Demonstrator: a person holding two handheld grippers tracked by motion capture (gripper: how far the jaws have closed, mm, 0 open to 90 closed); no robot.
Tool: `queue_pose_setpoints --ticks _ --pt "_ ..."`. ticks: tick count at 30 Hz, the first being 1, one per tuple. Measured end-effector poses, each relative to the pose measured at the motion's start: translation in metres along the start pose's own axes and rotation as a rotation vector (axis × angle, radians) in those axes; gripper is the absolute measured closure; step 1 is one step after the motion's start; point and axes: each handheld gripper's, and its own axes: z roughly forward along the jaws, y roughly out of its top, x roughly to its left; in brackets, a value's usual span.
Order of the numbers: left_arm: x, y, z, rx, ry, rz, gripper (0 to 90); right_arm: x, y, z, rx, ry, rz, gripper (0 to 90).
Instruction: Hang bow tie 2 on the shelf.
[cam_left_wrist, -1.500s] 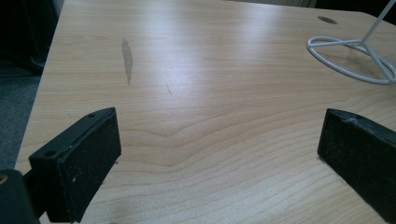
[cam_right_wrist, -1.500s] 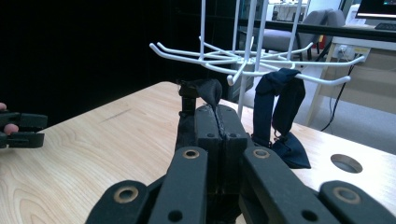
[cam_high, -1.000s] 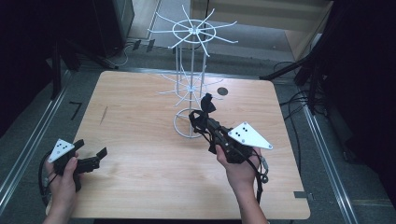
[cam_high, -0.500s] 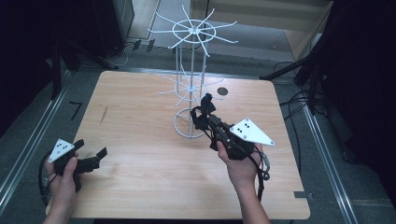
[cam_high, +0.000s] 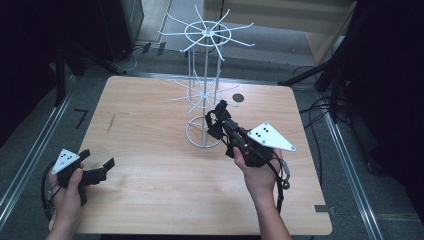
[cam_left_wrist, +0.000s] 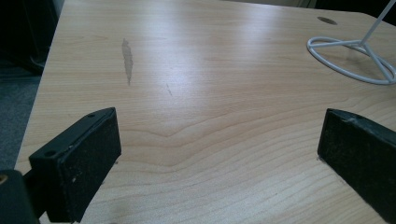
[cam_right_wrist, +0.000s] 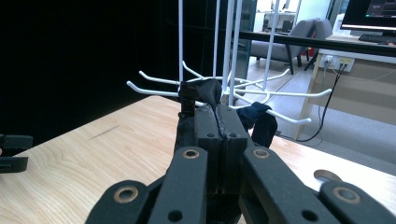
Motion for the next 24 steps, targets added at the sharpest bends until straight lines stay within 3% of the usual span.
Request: queue_pose_setpoints --ticks 24 --pt "0.0001 -0.0002 0.0003 -0.006 -0.003 -0.003 0.0 -0.006 0.0069 0.01 -0.001 -0.007 0.013 90.0"
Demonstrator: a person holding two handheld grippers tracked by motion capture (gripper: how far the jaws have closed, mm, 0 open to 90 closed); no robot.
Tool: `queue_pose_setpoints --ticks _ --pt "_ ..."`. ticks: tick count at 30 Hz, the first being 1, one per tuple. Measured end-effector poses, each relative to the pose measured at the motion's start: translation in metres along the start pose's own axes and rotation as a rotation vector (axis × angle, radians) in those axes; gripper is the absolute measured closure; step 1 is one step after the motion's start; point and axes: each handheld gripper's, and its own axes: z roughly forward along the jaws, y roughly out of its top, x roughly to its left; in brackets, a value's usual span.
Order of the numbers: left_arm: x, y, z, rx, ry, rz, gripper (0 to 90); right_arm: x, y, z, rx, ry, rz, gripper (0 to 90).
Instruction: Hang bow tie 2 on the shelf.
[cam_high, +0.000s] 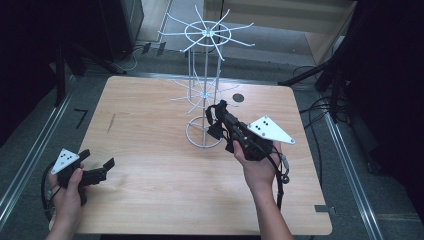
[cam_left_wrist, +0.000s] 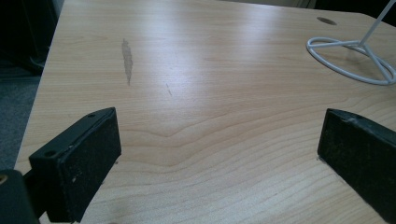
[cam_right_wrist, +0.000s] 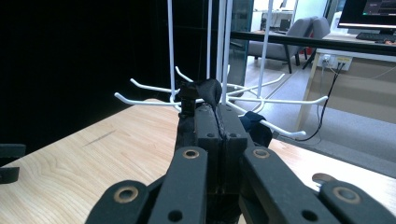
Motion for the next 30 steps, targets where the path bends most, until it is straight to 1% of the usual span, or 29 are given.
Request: queue_pose_setpoints --ticks 6,18,23,30 --pt "0.0 0.0 0.0 0.001 0.001 0.001 0.0 -0.001 0.0 0.004 0.012 -0.009 0.005 90.0" --pt "0.0 0.0 0.0 0.0 -0.001 -0.001 0.0 -0.006 -0.009 0.015 0.049 -0.026 0.018 90.0" --pt "0.0 0.0 0.0 0.001 -0.002 -0.001 0.0 -0.006 -0.01 0.019 0.059 -0.027 0.027 90.0" --pt "0.0 0.0 0.0 0.003 -0.003 -0.002 0.0 -0.006 -0.014 0.026 0.076 -0.028 0.028 90.0"
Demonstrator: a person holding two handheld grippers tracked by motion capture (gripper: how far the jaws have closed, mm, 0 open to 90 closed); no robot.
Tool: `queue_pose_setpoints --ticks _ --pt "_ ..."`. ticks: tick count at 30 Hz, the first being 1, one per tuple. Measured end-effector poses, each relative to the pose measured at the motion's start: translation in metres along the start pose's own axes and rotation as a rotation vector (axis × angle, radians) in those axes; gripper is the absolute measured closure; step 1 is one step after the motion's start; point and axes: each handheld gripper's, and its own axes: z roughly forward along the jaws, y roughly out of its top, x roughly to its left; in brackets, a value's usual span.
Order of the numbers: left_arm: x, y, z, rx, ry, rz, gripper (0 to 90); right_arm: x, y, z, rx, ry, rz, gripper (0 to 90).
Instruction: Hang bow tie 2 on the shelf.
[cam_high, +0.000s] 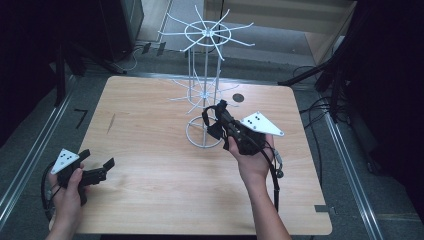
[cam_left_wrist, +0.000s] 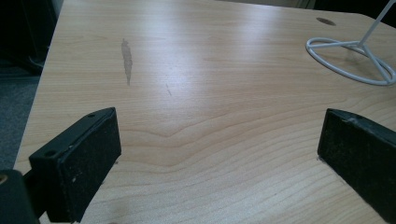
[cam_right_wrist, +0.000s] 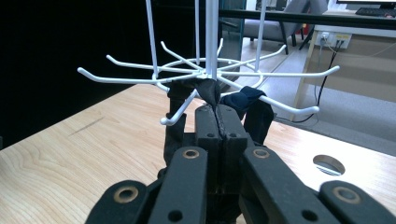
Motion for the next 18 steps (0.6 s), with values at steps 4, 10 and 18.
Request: queue_pose_setpoints --ticks 4,10,18 --pt "0.0 0.0 0.0 0.0 0.0 0.0 0.0 0.0 -0.001 0.003 0.007 -0.003 0.002 90.0" --pt "0.0 0.0 0.0 -0.001 0.0 0.0 0.0 -0.002 -0.005 0.005 0.015 -0.01 0.016 90.0" --pt "0.0 0.0 0.0 -0.002 0.0 0.002 0.0 -0.006 -0.013 0.01 0.031 -0.018 0.035 90.0"
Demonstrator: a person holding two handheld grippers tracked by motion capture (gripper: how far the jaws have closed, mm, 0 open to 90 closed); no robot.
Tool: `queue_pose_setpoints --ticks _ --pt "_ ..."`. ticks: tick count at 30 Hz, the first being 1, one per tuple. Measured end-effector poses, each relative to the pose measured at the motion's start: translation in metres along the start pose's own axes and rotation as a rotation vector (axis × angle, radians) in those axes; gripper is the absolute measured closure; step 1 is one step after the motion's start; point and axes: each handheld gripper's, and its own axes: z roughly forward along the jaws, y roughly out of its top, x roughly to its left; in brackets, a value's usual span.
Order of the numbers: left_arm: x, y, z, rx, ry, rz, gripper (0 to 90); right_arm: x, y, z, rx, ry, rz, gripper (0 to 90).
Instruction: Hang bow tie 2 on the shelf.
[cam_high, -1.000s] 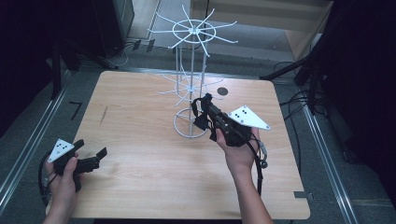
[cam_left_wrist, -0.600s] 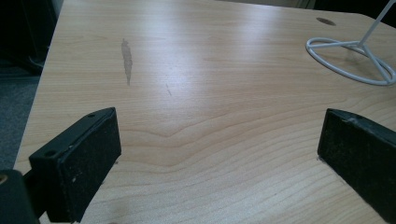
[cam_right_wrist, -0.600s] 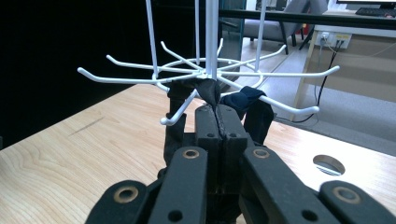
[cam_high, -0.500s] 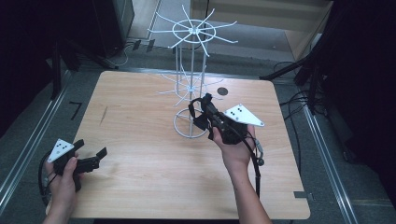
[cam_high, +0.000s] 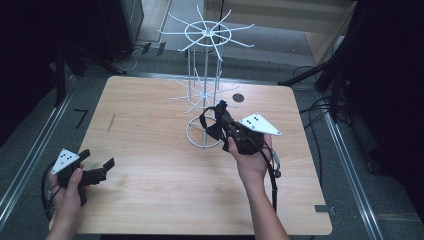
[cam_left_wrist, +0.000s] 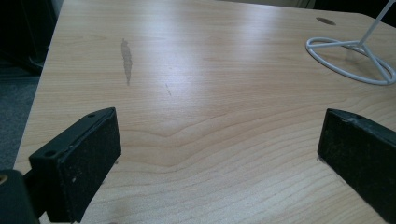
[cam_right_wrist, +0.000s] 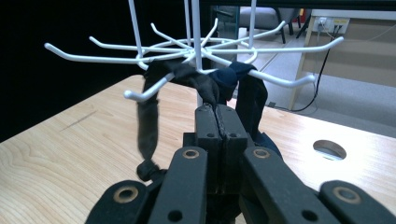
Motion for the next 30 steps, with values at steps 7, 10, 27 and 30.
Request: queue_pose_setpoints --ticks 7,10,27,30 --pt "0.0 0.0 0.0 0.001 0.0 0.0 0.0 0.0 -0.004 0.005 0.011 -0.001 0.01 90.0" --pt "0.0 0.0 0.0 0.001 -0.001 0.0 0.0 0.001 -0.004 0.007 0.017 -0.002 0.009 90.0" --pt "0.0 0.0 0.0 0.002 -0.002 0.001 0.0 0.001 -0.015 0.011 0.031 0.001 0.016 83.7" --pt "0.0 0.0 0.0 0.002 -0.002 0.002 0.0 0.001 -0.017 0.011 0.03 0.004 0.017 79.9"
